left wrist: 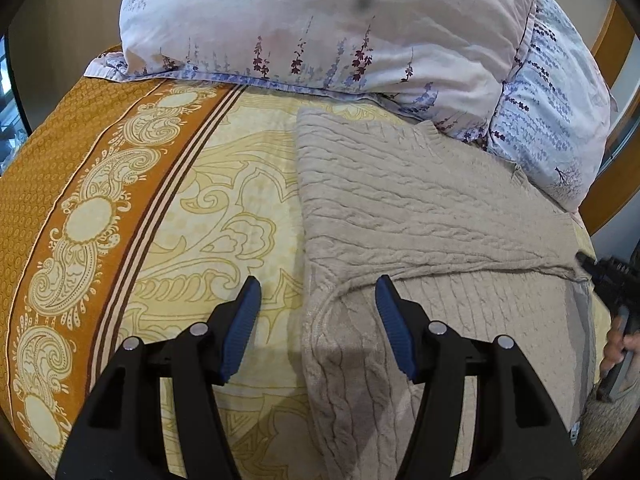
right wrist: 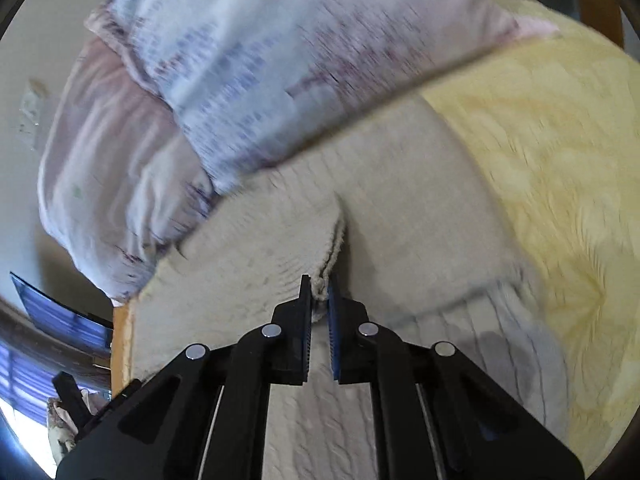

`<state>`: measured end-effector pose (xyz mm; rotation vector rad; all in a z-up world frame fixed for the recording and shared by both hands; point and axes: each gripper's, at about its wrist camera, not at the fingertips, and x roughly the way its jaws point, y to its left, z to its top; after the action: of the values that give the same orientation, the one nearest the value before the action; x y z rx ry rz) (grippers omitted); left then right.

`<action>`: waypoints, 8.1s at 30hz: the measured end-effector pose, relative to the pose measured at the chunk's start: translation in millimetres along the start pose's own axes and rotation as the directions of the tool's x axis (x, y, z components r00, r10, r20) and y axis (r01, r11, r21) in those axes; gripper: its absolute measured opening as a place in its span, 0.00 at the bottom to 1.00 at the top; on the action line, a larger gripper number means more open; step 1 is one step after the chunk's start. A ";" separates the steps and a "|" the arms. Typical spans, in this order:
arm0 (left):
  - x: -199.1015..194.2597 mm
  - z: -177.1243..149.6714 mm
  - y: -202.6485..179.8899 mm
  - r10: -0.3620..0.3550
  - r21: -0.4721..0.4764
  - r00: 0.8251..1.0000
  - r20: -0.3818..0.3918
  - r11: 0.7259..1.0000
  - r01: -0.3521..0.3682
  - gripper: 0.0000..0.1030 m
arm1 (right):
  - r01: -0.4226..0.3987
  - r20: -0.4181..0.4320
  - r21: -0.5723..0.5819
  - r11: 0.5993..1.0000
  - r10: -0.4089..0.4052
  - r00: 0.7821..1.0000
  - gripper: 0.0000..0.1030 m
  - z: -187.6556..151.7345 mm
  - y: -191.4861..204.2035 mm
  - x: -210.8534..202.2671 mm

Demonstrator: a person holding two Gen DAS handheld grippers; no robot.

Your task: Fold small clothes

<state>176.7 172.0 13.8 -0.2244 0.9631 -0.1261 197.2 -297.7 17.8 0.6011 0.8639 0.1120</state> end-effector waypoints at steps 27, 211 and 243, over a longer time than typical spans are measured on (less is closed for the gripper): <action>-68.8 -79.3 16.5 -0.318 -0.001 0.941 0.117 0.947 0.320 0.66 | -0.161 0.034 -0.128 0.979 0.167 0.985 0.56 -52.0 -74.7 -105.2; -26.7 12.7 -7.9 -0.233 0.009 0.962 0.143 0.972 0.234 0.59 | 0.190 0.225 -0.353 0.916 -0.114 0.968 0.47 -15.1 -10.2 -67.7; 17.7 43.5 38.8 -0.295 -0.323 0.953 0.076 0.896 0.303 0.64 | 0.250 0.137 -0.442 0.861 -0.210 0.968 0.69 -21.8 39.6 -6.9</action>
<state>222.9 211.7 14.0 -0.6863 0.9165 -0.2431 182.3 -257.3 33.0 0.0548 0.7851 0.0679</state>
